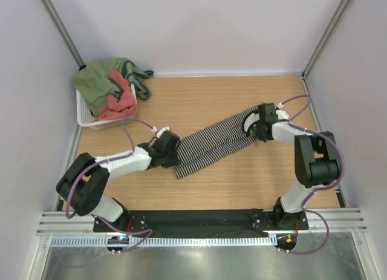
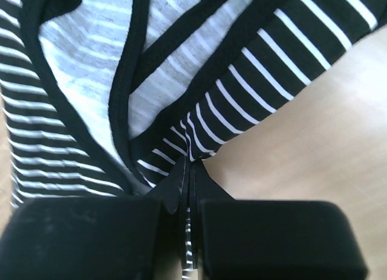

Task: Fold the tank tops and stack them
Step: Fold the tank top

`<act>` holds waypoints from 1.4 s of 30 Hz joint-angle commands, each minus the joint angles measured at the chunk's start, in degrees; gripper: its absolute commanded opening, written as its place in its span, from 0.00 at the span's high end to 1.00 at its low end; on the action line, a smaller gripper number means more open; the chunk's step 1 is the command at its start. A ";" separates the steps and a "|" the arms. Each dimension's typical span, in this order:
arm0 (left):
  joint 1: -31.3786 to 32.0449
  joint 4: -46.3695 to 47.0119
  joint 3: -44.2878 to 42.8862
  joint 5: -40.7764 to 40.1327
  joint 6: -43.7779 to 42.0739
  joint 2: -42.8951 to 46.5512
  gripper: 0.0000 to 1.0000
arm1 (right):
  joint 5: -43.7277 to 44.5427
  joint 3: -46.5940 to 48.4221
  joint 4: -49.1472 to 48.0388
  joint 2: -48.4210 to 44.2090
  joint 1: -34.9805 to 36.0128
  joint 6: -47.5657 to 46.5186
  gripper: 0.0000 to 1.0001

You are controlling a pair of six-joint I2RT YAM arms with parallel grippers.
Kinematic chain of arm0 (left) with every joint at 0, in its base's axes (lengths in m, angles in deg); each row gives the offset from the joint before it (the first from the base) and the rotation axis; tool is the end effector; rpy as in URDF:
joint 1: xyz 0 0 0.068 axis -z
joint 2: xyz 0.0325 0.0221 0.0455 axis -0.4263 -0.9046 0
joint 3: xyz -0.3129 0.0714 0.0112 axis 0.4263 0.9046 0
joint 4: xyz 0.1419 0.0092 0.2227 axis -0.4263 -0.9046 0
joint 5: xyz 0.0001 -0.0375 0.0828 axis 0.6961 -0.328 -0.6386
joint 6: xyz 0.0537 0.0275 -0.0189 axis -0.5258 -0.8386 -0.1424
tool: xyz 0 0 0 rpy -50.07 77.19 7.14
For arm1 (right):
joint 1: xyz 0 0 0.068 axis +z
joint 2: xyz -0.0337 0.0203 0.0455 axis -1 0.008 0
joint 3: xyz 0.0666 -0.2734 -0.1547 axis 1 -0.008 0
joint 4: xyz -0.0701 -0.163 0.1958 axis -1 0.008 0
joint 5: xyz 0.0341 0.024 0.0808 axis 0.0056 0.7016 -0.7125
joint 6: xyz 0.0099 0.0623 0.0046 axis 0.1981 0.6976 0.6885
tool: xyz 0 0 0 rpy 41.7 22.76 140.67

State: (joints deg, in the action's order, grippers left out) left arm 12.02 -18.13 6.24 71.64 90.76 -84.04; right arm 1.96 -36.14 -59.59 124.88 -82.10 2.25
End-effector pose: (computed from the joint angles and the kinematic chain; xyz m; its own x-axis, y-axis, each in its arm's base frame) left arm 0.2310 -0.1675 0.1973 -0.8483 -0.3201 -0.4219 -0.1806 0.9237 -0.3377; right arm 0.3325 0.0323 0.1923 -0.5446 0.6734 -0.5000 0.6269 0.7228 0.2907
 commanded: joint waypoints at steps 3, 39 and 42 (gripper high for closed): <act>14.31 0.96 6.78 -7.39 13.75 6.36 1.00 | -7.95 16.54 3.08 11.44 0.03 -8.40 0.99; 27.61 1.93 9.26 -12.34 12.45 17.81 0.22 | -25.80 27.26 6.18 10.61 3.98 -19.84 0.48; 26.91 3.24 8.47 -10.23 12.01 15.69 0.24 | -25.20 14.24 4.58 -0.09 5.99 -18.43 0.48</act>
State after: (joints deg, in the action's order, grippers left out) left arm 39.74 -18.05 16.93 58.94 105.31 -66.78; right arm -24.86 -13.61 -52.04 134.50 -77.97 -17.35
